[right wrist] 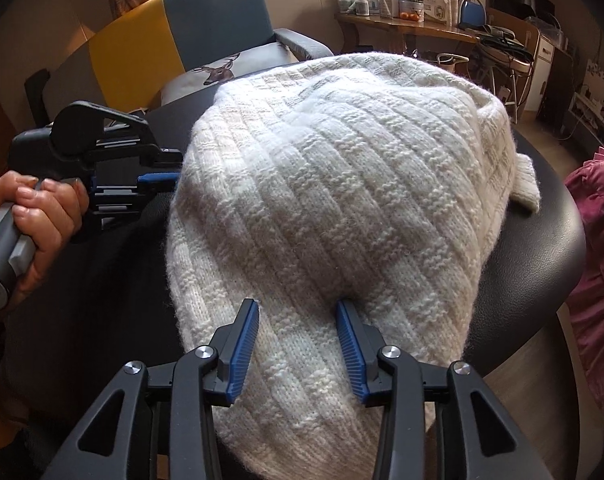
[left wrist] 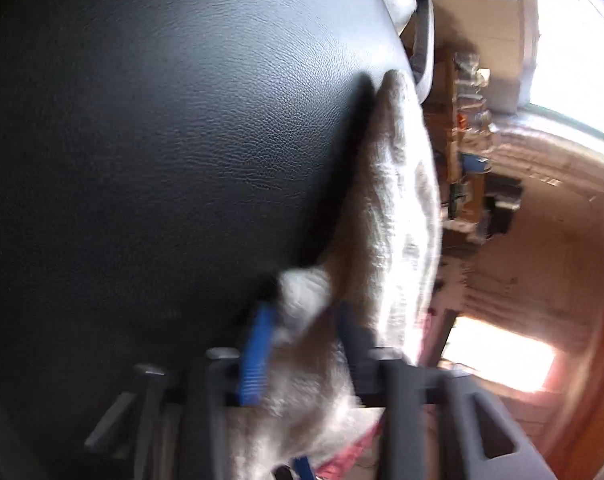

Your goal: Fold clothes

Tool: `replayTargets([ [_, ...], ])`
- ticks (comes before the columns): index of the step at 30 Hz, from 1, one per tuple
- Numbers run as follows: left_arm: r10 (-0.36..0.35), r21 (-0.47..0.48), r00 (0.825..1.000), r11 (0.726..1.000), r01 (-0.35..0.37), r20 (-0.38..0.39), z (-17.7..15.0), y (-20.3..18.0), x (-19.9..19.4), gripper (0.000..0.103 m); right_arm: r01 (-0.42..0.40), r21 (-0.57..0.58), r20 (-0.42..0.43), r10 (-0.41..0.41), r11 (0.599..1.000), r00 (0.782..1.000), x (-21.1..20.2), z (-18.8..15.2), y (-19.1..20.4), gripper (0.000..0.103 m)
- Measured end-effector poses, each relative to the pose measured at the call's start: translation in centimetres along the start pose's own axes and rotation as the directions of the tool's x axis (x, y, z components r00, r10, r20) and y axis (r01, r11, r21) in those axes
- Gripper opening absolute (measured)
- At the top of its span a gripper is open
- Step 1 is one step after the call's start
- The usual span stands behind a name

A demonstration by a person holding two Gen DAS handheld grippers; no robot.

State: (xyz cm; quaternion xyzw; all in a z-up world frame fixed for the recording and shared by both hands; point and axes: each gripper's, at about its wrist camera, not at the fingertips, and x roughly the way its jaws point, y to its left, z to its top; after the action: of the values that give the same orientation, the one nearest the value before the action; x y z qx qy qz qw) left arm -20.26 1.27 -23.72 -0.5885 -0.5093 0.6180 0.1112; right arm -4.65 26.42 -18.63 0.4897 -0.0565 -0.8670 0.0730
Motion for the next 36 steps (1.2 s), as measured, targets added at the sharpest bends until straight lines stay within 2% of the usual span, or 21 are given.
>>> replayTargets([
  [2, -0.007, 0.012, 1.0, 1.0, 0.007, 0.023, -0.1, 0.3, 0.2, 0.009, -0.019, 0.008, 0.0, 0.019, 1.0, 1.0, -0.1, 0.2, 0.2, 0.041],
  [6, -0.049, 0.035, 0.996, 0.998, 0.046, 0.075, -0.1, 0.9, -1.9, 0.006, -0.098, 0.02, -0.002, 0.098, 0.995, 0.995, 0.1, 0.7, 1.4, 0.041],
  [8, -0.073, 0.1, 0.987, 0.993, 0.059, 0.142, 0.2, 0.0, -4.6, 0.005, -0.132, 0.009, -0.025, 0.132, 0.991, 0.991, 0.8, 0.8, 2.9, 0.041],
  [10, -0.08, 0.185, 0.973, 0.982, 0.04, 0.215, 0.3, -1.1, -7.4, 0.002, -0.169, 0.009, -0.056, 0.17, 0.985, 0.984, 1.8, 0.7, 4.3, 0.041],
  [11, -0.069, 0.243, 0.96, 0.97, 0.001, 0.271, 0.2, -2.0, -9.0, 0.0, -0.181, 0.009, -0.07, 0.182, 0.983, 0.981, 2.4, 0.6, 5.0, 0.041],
  [13, -0.051, 0.343, 0.936, 0.936, -0.076, 0.348, -0.1, -3.7, -11.5, 0.0, -0.158, -0.013, -0.067, 0.156, 0.987, 0.985, 2.9, 0.5, 6.3, 0.042],
  [17, 0.013, 0.476, 0.884, 0.839, -0.263, 0.467, -1.2, -6.7, -14.5, 0.0, -0.124, -0.041, -0.076, 0.121, 0.991, 0.99, 3.1, 0.6, 7.6, 0.048],
  [18, 0.038, 0.479, 0.873, 0.824, -0.303, 0.487, -1.0, -7.3, -14.3, 0.0, -0.118, -0.047, -0.081, 0.114, 0.992, 0.99, 3.1, 0.6, 7.7, 0.048],
  [23, 0.122, 0.495, 0.839, 0.759, -0.423, 0.53, -2.5, -5.9, -14.6, 0.0, -0.105, -0.054, -0.084, 0.1, 0.993, 0.991, 2.2, 0.1, 7.5, 0.048],
  [29, 0.188, 0.52, 0.791, 0.661, -0.541, 0.583, -5.1, -5.5, -13.2, 0.0, -0.078, -0.036, -0.015, 0.078, 0.996, 0.997, -0.3, 0.6, 5.7, 0.048],
  [32, 0.204, 0.537, 0.79, 0.633, -0.558, 0.579, -6.2, -5.5, -12.0, 0.0, -0.037, -0.024, 0.006, 0.037, 0.999, 0.999, -0.8, 1.4, 4.4, 0.048],
  [33, 0.214, 0.542, 0.797, 0.632, -0.554, 0.566, -6.1, -5.5, -11.3, 0.001, -0.028, -0.016, 0.004, 0.028, 0.999, 1.0, -0.8, 1.6, 3.8, 0.048],
  [34, 0.223, 0.543, 0.809, 0.641, -0.542, 0.544, -5.9, -5.4, -10.5, 0.002, -0.025, -0.005, -0.004, 0.025, 1.0, 1.0, -0.6, 1.7, 3.0, 0.048],
  [36, 0.239, 0.54, 0.848, 0.682, -0.494, 0.473, -5.1, -4.7, -9.0, 0.02, -0.028, 0.019, -0.018, 0.028, 0.999, 0.999, 0.0, 1.6, 1.9, 0.048],
])
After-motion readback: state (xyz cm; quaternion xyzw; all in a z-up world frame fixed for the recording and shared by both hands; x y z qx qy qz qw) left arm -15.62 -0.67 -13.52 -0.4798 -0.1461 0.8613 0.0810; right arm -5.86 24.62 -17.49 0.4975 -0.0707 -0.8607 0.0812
